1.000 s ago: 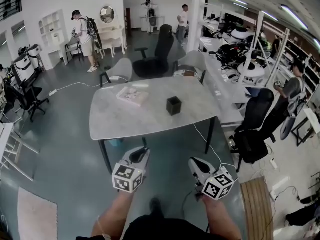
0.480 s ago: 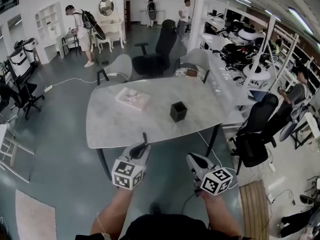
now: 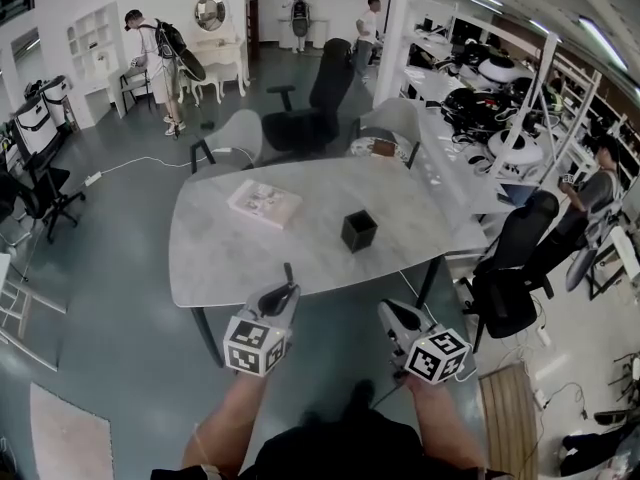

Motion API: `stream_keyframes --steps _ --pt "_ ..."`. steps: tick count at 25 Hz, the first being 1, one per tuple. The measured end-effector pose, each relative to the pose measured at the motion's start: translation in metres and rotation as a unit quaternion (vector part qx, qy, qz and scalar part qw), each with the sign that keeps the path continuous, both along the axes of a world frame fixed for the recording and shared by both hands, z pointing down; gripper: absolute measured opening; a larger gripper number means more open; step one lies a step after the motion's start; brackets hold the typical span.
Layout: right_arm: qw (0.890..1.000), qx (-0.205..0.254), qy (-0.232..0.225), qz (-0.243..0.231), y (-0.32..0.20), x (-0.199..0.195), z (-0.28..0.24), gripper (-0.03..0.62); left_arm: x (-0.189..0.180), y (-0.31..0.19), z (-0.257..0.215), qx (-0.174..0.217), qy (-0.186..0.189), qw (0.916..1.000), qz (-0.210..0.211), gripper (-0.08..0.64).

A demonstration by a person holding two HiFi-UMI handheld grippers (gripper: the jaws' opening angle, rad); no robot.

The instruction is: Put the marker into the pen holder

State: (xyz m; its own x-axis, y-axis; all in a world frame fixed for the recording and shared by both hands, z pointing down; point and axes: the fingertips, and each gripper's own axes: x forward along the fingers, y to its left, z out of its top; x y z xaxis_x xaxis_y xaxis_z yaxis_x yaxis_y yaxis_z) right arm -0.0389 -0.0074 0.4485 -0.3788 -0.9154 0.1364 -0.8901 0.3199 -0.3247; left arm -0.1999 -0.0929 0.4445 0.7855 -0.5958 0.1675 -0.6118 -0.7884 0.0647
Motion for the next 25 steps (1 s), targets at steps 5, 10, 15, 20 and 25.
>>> stream_keyframes --steps 5,10,15,20,25 --pt "1.000 0.008 -0.006 -0.001 -0.024 0.025 0.002 0.003 0.017 -0.018 0.005 -0.001 -0.004 1.0000 -0.009 0.043" --pt "1.000 0.007 -0.016 -0.013 -0.052 0.058 0.007 0.003 0.055 -0.043 0.008 -0.002 -0.013 0.9998 -0.012 0.043" --pt "1.000 0.001 -0.025 -0.017 -0.097 0.114 0.021 0.003 0.114 -0.082 0.020 -0.012 -0.025 0.9995 -0.014 0.043" --pt "0.999 0.000 -0.032 -0.024 -0.148 0.178 0.029 0.003 0.177 -0.130 0.026 -0.016 -0.030 0.9992 -0.022 0.043" --pt "0.998 -0.010 -0.037 -0.043 -0.186 0.230 0.038 0.003 0.228 -0.168 0.031 -0.025 -0.035 0.9982 -0.042 0.043"
